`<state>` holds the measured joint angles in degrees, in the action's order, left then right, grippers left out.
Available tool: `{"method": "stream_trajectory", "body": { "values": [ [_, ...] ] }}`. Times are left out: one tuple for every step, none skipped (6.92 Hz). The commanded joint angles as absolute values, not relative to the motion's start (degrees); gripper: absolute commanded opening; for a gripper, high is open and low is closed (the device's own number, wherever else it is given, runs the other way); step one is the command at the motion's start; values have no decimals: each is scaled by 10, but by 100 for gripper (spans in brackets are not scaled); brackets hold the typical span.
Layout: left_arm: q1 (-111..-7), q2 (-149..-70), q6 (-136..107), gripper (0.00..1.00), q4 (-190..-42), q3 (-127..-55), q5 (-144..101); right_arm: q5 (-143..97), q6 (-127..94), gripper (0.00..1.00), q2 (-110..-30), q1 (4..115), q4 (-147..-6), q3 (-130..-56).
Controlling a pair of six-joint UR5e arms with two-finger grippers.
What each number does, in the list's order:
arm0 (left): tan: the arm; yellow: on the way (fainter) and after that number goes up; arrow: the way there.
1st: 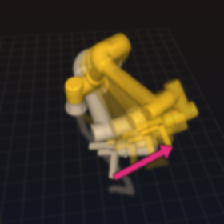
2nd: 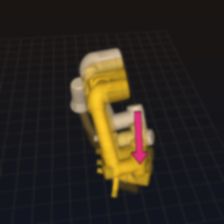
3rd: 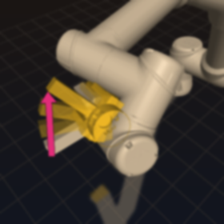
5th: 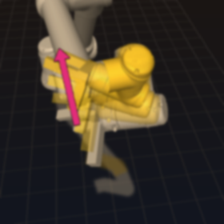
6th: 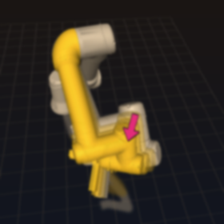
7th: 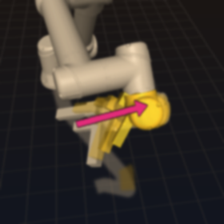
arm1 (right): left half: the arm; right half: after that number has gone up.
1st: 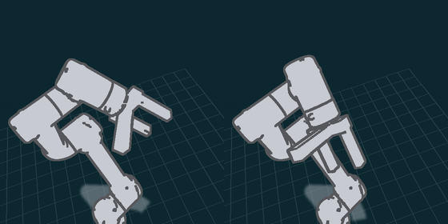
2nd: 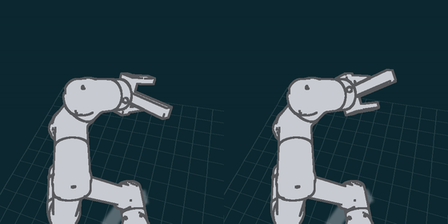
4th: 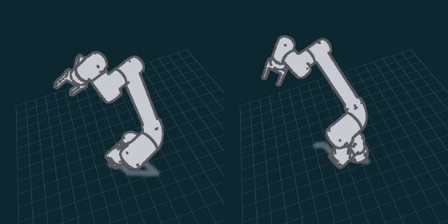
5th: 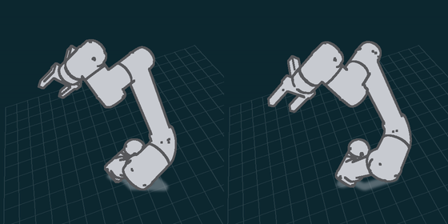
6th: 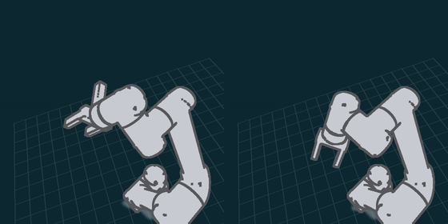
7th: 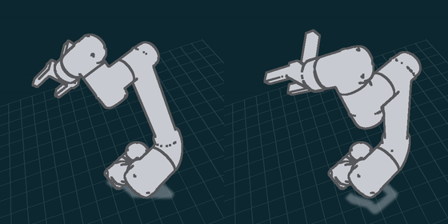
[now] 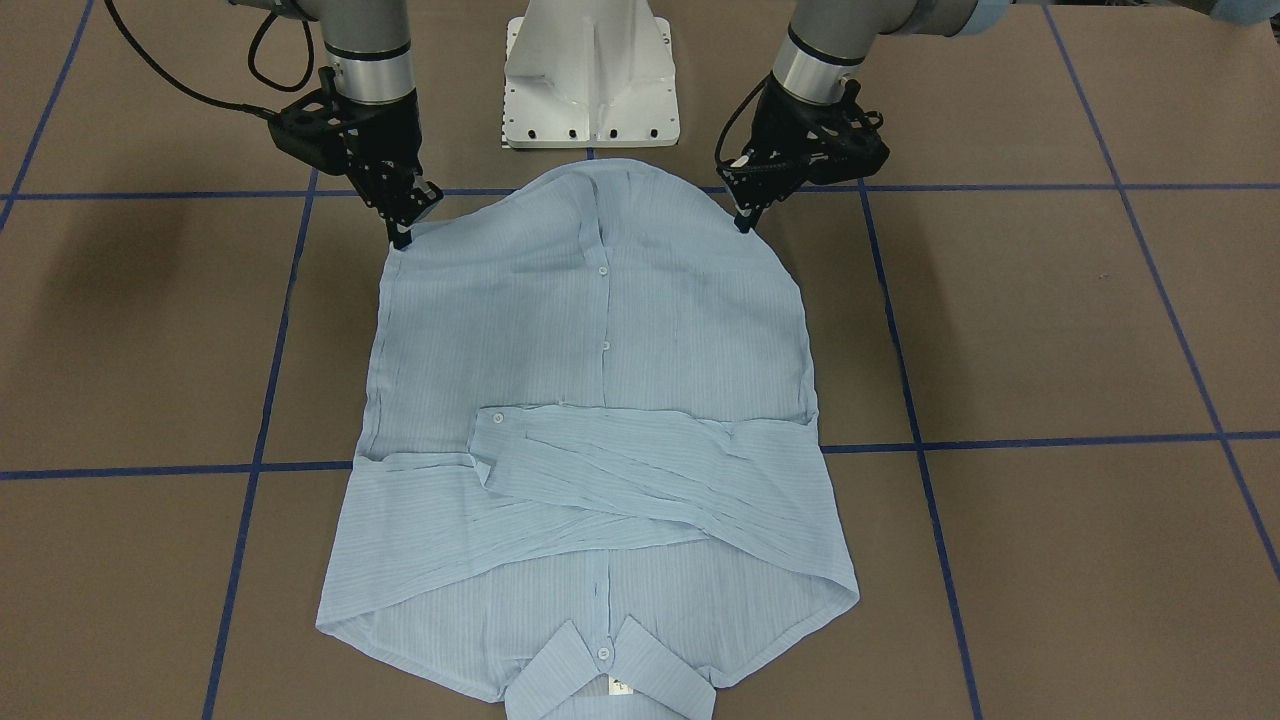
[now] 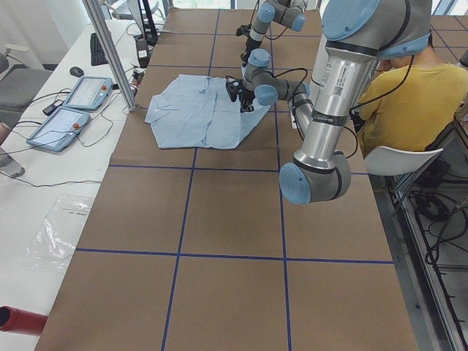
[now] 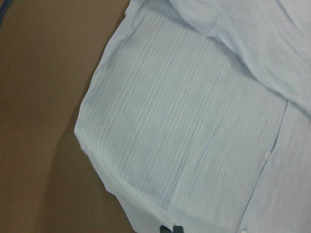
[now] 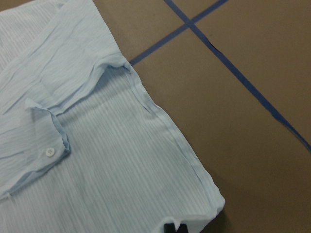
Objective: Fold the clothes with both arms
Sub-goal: 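Lift the hem with both grippers and fold it toward the collar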
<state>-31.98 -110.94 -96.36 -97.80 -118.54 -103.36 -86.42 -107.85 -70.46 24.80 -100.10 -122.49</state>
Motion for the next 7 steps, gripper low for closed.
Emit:
{"method": "stream_trajectory", "body": {
  "values": [
    [-392, -1148, -910, 0, -994, -1129, -1047, -876, -1009, 0, -695, 308, -996, -1193],
    [-411, -1153, -878, 0, -1017, -1091, -1047, -876, -979, 0, -680, 328, -995, -1165],
    [-427, -1153, -873, 0, -1069, -1050, -1046, -876, -961, 0, -638, 346, -995, -1106],
    [-445, -1153, -873, 0, -1131, -1015, -1045, -877, -935, 0, -614, 370, -990, -1064],
    [-456, -1160, -872, 0, -1164, -971, -1043, -877, -923, 0, -595, 391, -937, -1004],
    [-463, -1185, -873, 0, -1178, -928, -1043, -877, -921, 0, -587, 401, -858, -932],
    [-467, -1200, -874, 0, -1194, -899, -1042, -893, -919, 0, -558, 423, -809, -866]
  ]
}}
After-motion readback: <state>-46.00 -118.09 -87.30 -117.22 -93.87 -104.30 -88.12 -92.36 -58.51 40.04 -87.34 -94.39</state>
